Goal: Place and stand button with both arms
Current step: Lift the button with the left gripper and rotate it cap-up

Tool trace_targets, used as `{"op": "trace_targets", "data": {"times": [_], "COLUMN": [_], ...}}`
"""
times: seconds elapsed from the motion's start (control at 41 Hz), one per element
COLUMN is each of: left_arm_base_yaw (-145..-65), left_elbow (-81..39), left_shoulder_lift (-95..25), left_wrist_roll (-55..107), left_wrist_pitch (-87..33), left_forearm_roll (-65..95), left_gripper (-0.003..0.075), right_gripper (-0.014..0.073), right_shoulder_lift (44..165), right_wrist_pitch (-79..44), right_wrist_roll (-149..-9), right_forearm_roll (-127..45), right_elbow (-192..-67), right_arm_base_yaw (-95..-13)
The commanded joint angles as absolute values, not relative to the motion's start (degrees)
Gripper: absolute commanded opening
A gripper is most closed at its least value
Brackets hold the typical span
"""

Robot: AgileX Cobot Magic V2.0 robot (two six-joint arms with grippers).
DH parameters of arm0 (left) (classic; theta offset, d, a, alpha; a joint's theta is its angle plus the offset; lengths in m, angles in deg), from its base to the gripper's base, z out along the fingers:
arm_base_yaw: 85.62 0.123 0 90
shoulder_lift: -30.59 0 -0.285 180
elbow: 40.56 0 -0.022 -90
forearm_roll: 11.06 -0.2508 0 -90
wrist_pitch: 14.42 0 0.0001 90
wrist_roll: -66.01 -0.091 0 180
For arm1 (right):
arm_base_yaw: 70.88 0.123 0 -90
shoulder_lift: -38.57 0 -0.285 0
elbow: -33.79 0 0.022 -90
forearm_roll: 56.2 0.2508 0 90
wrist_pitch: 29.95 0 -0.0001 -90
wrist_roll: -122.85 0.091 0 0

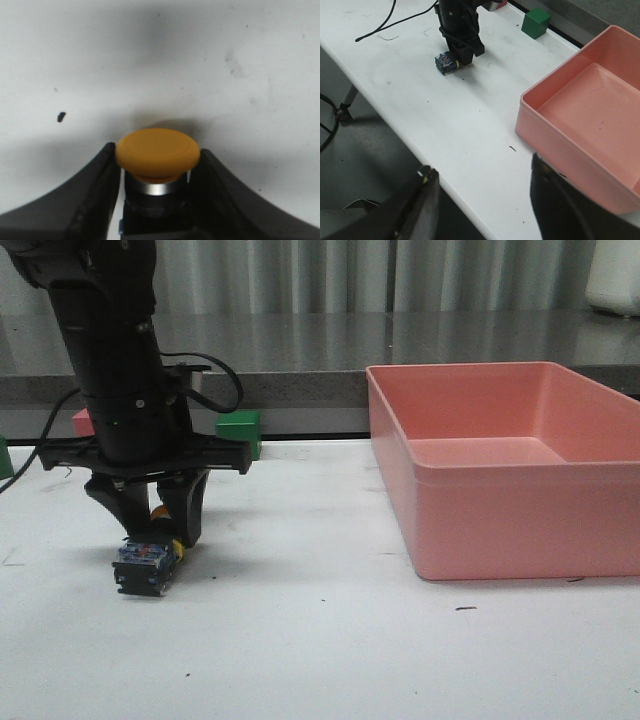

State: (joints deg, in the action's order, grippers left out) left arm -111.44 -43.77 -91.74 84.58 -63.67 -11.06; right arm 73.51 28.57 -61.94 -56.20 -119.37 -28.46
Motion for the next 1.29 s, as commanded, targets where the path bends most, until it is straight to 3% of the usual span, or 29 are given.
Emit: {"op": "trace_targets", "data": {"times": [0.0, 0.244, 0.537, 0.756, 1.024, 1.268], "left_arm_base_yaw": [-111.4, -111.4, -110.3, -106.3, -105.5, -105.5], "left_elbow": [-46.4, -45.6, -35.0, -24.9, -7.8, 5.6], "left_shoulder_lift": [-86.1, -78.0, -64.5, -53.0, -39.4, -37.6], "left_wrist_roll": [84.7, 79.8, 69.7, 68.0, 66.6, 66.6], "left_wrist_pitch": [-64.2, -63.8, -53.4, -37.2, -7.5, 11.2], "left_forearm_roll": [-12.9, -16.4, -16.5, -16.5, -16.7, -16.7], "left_gripper": [0.0154, 0.0154, 0.0154, 0.0154, 0.0154, 0.0154], "right_gripper": [0.0426, 0.0426, 0.0426, 0.0426, 0.0426, 0.0426], "right_shoulder_lift": [73.7, 73.7, 73.7, 73.7, 73.7, 73.7], "right_wrist_pitch": [24.9, 24.9, 24.9, 24.9, 24.9, 24.9], "right_wrist_roll": [-62.5, -62.5, -62.5, -62.5, -62.5, -62.5], "right_forearm_roll": [-56.2, -56.2, -56.2, -56.2, -56.2, -56.2], "right_elbow": [-120.6, -120.6, -120.6, -120.6, -120.6, -120.6], "right_arm_base_yaw": [-28.7, -28.7, -28.7, -28.7, -28.7, -28.7]}}
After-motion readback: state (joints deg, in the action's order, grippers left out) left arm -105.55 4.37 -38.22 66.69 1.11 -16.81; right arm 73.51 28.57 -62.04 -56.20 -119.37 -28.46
